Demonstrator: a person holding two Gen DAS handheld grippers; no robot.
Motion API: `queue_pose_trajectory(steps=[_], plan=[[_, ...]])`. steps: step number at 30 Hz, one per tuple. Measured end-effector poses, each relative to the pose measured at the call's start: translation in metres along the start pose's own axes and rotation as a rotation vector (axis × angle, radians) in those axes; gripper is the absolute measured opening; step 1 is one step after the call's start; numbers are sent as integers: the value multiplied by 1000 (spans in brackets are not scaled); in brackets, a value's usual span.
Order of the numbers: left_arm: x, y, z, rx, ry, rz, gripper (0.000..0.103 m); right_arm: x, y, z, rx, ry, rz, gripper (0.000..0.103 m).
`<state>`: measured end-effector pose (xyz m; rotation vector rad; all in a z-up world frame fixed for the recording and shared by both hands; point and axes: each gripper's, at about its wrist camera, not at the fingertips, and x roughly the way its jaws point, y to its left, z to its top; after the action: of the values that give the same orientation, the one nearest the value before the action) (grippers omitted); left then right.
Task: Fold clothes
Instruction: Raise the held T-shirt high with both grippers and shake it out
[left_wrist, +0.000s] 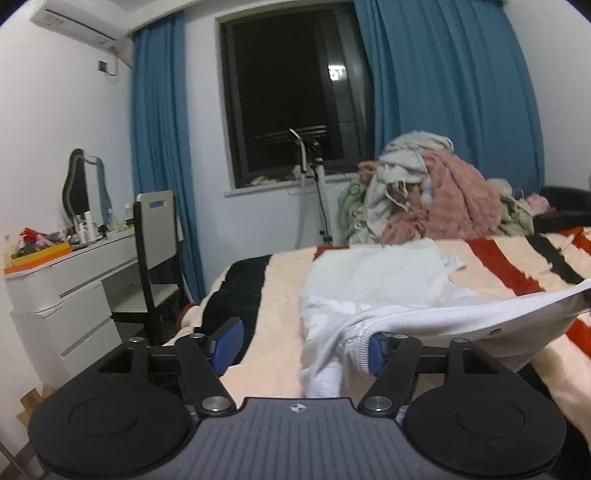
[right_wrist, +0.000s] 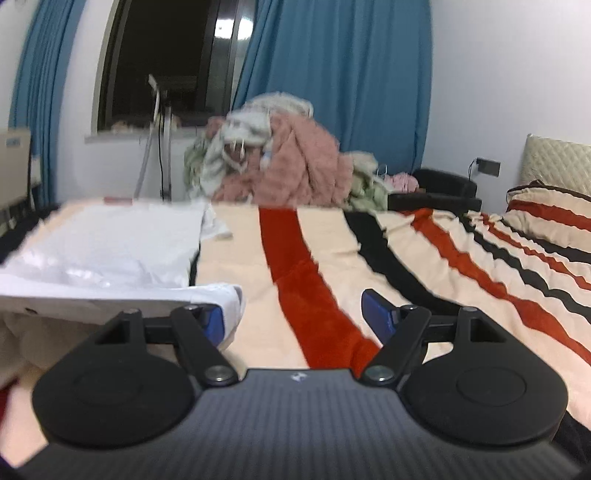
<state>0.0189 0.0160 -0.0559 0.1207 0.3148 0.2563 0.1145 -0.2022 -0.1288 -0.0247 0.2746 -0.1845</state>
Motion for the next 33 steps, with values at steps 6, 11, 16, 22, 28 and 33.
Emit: queue_pose_trajectory(steps=[6,11,16,22,28,33], plan=[[-35,15,4,-135,12,19,75,-42,-13,17,82,-72,25,75],[-80,38,53,-196,-141,36,75,-87,-18,78,61,-234,53,75],[-135,56,139,-212,-286,23,75,-135,-31,171,21,-340,74,75],[-210,74,252,-207,-405,39,75,-204,-50,274,-52,-503,78,75],[-288,86,347,-193,-502,13,76,-266,-79,357,-4,-621,93,75],[-334,85,408,-182,-590,-7,80,-296,-102,422,51,-667,118,76]])
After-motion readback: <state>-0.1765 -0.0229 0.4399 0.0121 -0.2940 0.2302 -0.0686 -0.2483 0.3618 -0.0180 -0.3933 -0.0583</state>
